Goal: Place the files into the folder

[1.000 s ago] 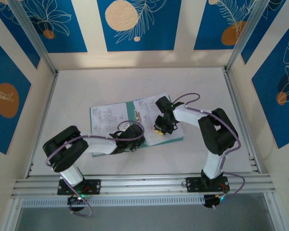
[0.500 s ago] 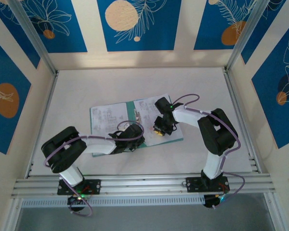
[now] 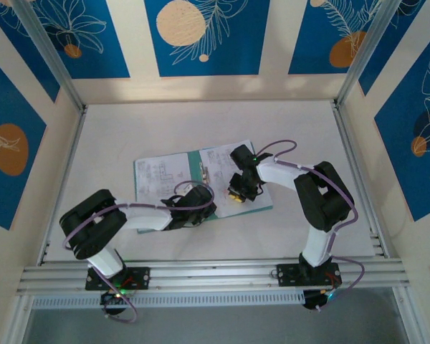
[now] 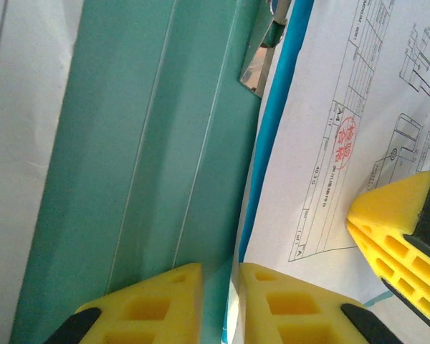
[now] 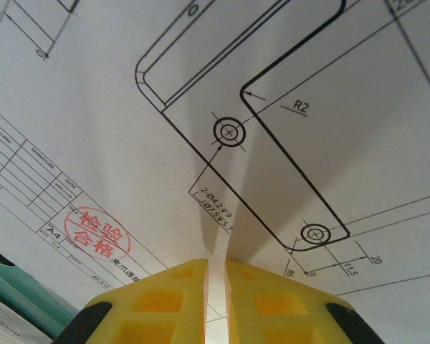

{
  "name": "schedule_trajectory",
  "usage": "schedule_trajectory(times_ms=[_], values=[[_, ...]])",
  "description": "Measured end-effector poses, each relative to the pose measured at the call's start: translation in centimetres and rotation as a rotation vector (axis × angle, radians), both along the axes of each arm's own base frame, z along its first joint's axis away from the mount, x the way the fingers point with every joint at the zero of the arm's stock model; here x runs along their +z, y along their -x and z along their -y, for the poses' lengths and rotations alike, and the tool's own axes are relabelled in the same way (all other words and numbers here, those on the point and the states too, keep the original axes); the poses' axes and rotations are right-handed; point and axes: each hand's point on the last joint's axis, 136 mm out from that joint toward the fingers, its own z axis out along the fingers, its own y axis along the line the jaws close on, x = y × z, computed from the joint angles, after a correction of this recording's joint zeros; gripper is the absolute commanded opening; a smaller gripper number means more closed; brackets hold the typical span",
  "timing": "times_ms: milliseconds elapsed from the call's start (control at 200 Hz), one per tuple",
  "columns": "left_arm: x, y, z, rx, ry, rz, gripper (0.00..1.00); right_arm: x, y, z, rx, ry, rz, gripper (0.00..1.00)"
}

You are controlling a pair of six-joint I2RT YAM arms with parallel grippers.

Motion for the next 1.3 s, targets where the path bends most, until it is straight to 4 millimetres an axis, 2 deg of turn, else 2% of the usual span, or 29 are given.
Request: schedule_trajectory(times_ms=[275,370,550,835,1035,1175,1300], values=[[0.6,0.7,-0.8,-0.016,-0.045,-0.004,0.37,0.1,0.0,-0.2,0.004,-0.002,0.003,0.17],[1.1,1.0,-1.2,-0.019,-0.075,-0.006,0.37,0.2,0.0,-0.3,0.008,-0.002,0.005,0.17],[2.3,1.2,-2.5,-0.008,-0.123,0.004,0.29,0.3,-0.2,-0.4,0.010,-0.005,0.009,0.17],[2.2,1.2,-4.4,0.008,-0.173,-0.017,0.29,0.4,-0.4,-0.5,0.020,-0.007,0.015,0.16],[2.0,0.6,-5.6,0.025,-0.201,-0.021,0.29,0.4,-0.1,-0.7,0.033,-0.003,0.014,0.17],[2.1,0.2,-6.5,0.028,-0.220,-0.019,0.29,0.5,0.1,-0.7,0.050,0.004,0.013,0.23],[2.2,0.1,-7.4,0.025,-0.240,-0.025,0.29,1.4,-0.1,-0.9,0.071,0.003,0.036,0.32]])
